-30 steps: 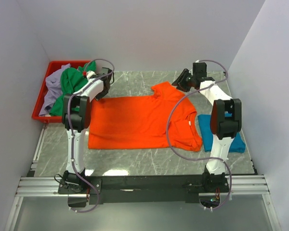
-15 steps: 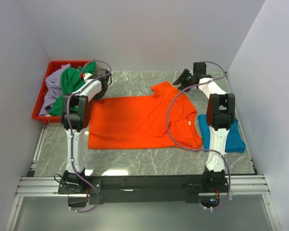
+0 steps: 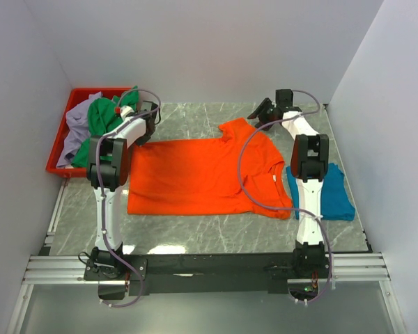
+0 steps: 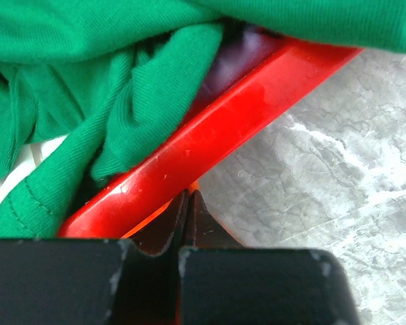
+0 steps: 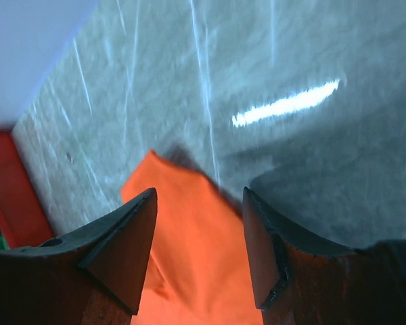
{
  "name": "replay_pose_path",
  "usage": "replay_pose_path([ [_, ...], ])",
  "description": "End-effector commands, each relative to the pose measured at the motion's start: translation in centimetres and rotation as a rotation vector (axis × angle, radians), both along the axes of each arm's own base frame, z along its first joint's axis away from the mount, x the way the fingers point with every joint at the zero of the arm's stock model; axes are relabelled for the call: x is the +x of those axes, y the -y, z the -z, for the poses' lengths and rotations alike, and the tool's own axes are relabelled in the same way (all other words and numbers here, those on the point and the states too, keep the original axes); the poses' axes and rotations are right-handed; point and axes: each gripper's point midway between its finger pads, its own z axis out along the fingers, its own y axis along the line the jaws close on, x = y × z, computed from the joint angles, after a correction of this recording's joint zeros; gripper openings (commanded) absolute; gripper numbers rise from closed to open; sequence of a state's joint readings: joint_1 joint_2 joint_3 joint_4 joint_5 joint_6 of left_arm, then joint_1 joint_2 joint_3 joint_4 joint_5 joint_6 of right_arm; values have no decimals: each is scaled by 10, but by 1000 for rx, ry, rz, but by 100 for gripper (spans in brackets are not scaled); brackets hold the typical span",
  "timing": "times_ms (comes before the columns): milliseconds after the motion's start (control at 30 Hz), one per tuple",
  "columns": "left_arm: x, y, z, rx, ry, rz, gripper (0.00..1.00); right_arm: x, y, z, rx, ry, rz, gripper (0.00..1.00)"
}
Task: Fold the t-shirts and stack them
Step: Fold the tshirt
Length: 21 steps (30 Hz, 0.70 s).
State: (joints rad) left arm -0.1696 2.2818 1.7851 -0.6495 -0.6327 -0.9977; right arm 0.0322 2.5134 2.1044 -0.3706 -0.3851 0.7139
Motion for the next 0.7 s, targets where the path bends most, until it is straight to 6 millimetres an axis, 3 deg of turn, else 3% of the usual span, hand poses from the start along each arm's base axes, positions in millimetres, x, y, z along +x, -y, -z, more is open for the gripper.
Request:
replay_pose_path([
  [0, -4, 7, 9, -54, -21, 33, 1, 20, -13, -19, 5, 55, 34, 61],
  [333, -3, 8, 3, -56, -8, 58, 1, 19, -70, 0, 10, 47, -14, 61],
  [400, -3, 8, 2, -56, -6, 62, 1, 18, -73, 4, 9, 42, -16, 61],
  [667, -2, 9, 2, -64, 1, 76, 1, 14, -70, 5, -22, 42, -7, 40],
])
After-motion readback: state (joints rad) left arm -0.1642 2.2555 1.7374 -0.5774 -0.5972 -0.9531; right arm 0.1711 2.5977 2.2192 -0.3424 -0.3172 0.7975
